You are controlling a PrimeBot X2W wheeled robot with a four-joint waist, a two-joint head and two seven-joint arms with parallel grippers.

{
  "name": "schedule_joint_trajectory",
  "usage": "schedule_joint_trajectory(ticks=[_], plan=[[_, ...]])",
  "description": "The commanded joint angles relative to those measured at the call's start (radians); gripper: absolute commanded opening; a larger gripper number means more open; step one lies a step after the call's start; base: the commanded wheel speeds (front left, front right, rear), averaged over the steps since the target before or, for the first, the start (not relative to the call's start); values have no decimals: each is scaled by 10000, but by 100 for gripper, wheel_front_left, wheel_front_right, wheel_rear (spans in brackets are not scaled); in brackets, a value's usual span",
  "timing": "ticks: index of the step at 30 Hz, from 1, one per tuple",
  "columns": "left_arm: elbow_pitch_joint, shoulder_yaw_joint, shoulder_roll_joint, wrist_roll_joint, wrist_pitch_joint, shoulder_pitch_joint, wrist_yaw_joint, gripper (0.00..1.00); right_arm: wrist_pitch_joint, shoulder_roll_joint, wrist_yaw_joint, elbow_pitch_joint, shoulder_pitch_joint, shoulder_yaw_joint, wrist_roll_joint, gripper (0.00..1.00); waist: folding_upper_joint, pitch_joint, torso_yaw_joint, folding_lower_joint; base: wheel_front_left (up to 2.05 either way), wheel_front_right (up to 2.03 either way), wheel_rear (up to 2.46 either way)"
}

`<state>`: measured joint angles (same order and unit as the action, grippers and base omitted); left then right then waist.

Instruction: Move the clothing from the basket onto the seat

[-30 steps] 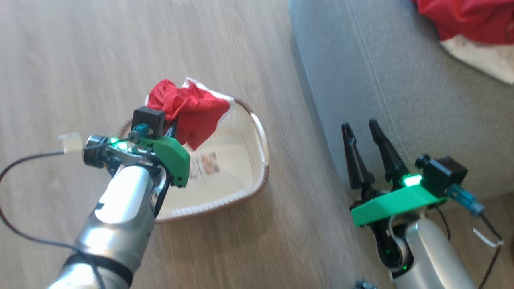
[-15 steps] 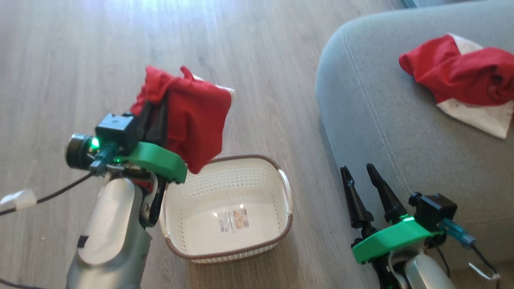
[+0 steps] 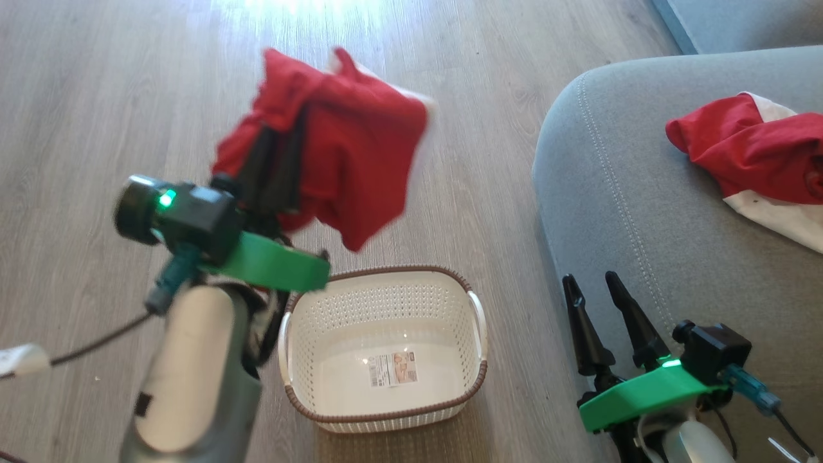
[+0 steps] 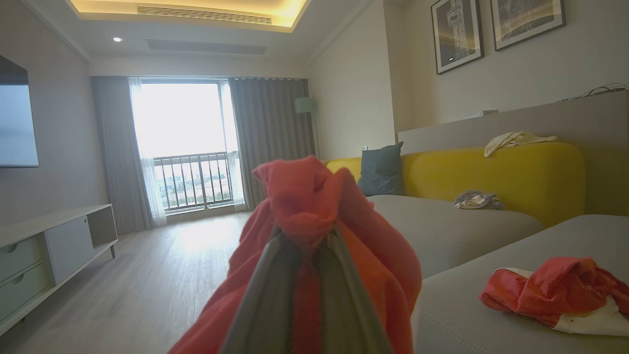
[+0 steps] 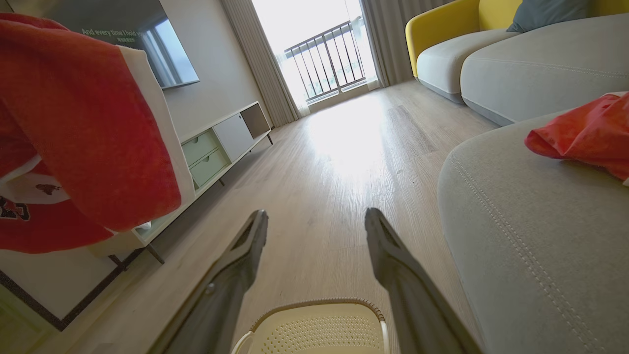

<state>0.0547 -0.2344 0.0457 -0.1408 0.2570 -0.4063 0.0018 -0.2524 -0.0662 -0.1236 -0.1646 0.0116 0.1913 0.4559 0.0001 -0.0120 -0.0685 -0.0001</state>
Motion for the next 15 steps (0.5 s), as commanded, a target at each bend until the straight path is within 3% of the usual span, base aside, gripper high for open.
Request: schedule_joint_trajectory(ticks=[1,10,15], plan=[[-488,99,69,23,47,-60,-8,0,-93,-62,-71,370,144,135,-92,100,-1,-27,15,1,0,0,0],[-521,-1686,48,-337,47,987,266,0,-93,-15,-71,403,-31,-13,-150,100,-1,-70,132,1,0,0,0],[-503,-2108,47,-485,47,1139,377,0,-93,7,-71,414,-31,-68,-173,100,-1,-48,199,1,0,0,0]])
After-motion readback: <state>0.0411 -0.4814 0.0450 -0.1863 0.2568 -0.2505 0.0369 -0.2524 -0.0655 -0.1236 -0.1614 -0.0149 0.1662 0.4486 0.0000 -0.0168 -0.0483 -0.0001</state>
